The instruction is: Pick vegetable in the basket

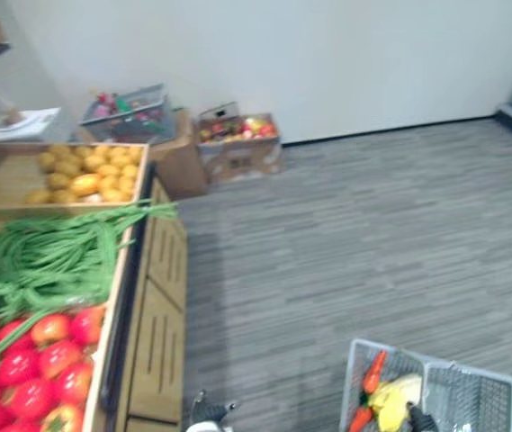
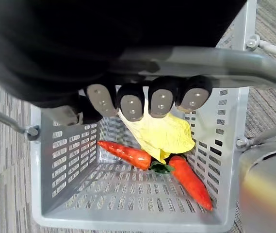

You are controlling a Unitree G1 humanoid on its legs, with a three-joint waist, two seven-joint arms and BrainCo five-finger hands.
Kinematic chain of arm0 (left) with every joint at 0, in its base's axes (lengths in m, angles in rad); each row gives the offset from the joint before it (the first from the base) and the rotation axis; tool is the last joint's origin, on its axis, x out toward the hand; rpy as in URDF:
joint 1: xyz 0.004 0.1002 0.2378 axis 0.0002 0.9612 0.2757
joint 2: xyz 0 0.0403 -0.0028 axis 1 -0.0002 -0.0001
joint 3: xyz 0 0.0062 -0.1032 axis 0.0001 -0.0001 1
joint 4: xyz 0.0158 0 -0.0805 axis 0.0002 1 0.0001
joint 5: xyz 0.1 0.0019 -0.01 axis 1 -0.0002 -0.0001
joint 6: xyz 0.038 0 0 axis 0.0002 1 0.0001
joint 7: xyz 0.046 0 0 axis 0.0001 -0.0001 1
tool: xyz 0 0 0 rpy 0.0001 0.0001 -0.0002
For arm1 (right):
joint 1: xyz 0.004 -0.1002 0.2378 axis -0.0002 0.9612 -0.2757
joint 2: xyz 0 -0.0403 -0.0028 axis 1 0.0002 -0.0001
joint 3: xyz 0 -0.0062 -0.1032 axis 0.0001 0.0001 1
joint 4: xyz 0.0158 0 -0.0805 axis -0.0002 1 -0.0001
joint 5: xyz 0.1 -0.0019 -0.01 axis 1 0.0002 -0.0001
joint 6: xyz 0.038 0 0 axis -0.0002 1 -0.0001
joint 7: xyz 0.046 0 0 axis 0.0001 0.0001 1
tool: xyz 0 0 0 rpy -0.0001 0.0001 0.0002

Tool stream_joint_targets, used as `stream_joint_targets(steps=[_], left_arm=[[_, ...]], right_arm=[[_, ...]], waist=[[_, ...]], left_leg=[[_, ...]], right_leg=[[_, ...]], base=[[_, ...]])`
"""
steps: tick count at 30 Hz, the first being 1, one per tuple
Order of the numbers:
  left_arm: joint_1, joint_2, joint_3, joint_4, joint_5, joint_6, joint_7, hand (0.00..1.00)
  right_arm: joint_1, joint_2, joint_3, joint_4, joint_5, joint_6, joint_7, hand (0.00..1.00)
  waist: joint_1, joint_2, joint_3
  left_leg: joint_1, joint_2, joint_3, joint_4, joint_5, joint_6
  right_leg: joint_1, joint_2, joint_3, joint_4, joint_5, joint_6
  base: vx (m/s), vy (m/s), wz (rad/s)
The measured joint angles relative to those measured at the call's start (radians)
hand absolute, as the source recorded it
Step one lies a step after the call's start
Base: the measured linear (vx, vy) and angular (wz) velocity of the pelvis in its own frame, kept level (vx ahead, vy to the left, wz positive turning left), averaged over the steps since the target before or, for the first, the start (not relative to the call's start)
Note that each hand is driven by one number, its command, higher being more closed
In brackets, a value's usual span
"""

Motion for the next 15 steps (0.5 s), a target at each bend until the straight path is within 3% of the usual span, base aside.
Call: stream_joint_targets(steps=[2,5,10,15], left_arm=[[0.001,0.004,0.014,0.002,0.001,0.005,-0.006,0.0],[0.012,-0.009,0.02,0.002,0.007,0.004,-0.025,0.0],[0.029,-0.04,0.05,-0.001,0.001,-0.006,-0.06,0.0],[0.035,-0.044,0.077,-0.003,-0.016,-0.009,-0.101,0.0]], right_arm=[[0.009,0.019,-0.009,-0.004,0.002,-0.007,-0.001,1.0],[0.027,0.021,-0.01,-0.014,0.02,-0.015,0.005,1.0],[0.044,-0.002,-0.012,-0.022,0.062,-0.018,0.019,1.0],[0.064,-0.008,-0.011,-0.029,0.122,-0.02,0.046,1.0]], waist=[[-0.013,-0.009,-0.001],[-0.018,0.01,-0.007],[-0.032,0.036,-0.012],[-0.033,0.037,-0.012]], left_leg=[[0.023,-0.014,0.015,-0.028,0.005,0.002],[0.087,-0.019,0.042,-0.132,0.049,-0.007],[0.126,0.003,0.048,-0.185,0.07,-0.018],[0.139,0.01,0.042,-0.19,0.071,-0.018]], right_leg=[[-0.002,-0.002,0.012,0.001,0.005,0.003],[-0.001,0.006,0.016,0.001,0.002,0.008],[0.009,0.032,0.004,0.011,-0.008,0.022],[0.021,0.037,-0.011,0.024,-0.018,0.019]], base=[[0.05,0.083,-0.25],[0.06,-0.005,-0.18],[0.05,-0.057,-0.01],[0.0,-0.025,0.02]])
